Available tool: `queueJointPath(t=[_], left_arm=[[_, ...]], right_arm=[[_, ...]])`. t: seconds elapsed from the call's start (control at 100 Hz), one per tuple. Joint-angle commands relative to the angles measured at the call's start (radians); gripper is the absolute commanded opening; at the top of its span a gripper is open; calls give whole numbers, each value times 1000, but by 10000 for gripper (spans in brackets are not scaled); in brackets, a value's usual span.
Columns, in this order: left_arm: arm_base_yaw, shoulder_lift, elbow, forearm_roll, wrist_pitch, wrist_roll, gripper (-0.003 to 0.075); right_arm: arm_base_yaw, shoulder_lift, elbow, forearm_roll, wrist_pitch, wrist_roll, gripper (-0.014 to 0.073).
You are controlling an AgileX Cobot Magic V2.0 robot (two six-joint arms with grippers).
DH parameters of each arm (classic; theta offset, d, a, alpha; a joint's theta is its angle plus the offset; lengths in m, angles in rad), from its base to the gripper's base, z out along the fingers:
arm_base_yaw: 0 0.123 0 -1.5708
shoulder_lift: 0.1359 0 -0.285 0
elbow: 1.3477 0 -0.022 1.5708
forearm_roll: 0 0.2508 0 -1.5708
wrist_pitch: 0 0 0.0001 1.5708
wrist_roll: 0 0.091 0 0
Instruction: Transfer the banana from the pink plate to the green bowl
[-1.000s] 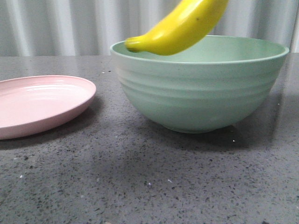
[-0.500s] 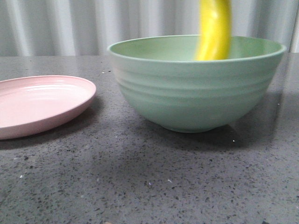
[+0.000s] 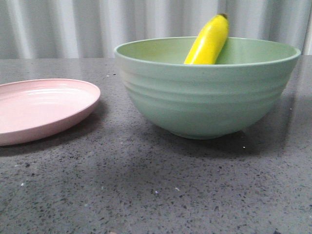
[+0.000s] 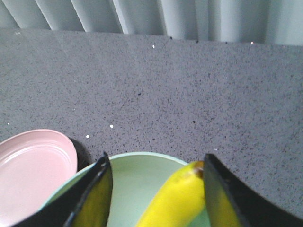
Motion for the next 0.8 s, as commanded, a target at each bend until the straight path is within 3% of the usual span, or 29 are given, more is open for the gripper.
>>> queueJointPath(t=[0.0, 0.12, 0.36, 0.55, 0.79], left_arm=[[-7, -19, -36, -9, -81, 0, 426], [-7, -19, -36, -6, -72, 3, 355], [-7, -19, -36, 1, -49, 5, -20], [-7, -36, -21, 21, -41, 7, -20], [-7, -166, 120, 36, -101, 7, -20]], right_arm=[[-7, -59, -38, -16, -49, -11, 352], [-7, -93, -38, -23, 22, -23, 287], [-7, -133, -38, -56, 173, -58, -41], [-7, -170, -17, -58, 217, -62, -71], [-7, -306, 118, -60, 124, -63, -71]])
